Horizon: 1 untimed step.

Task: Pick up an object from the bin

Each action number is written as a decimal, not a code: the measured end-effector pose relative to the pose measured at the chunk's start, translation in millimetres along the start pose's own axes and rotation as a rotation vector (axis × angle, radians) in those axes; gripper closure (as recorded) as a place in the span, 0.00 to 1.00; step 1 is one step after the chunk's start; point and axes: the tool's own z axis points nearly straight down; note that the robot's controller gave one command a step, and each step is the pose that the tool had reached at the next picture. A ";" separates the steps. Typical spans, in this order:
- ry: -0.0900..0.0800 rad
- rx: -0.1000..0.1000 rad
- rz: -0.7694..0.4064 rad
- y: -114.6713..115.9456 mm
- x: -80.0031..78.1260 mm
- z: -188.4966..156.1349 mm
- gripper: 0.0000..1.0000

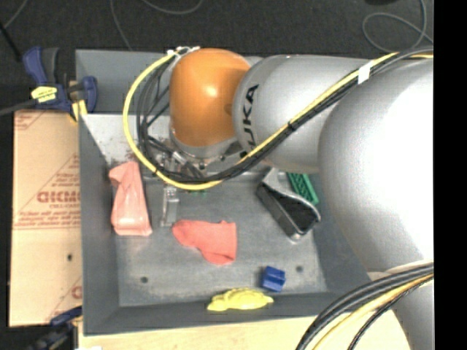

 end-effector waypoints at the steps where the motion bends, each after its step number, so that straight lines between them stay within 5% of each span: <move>1: -0.007 -0.001 0.003 -0.7 -1.3 -5.1 0.00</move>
Offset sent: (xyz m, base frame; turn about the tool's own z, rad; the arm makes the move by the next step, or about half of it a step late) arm -0.0500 -0.0762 -0.0259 -0.3430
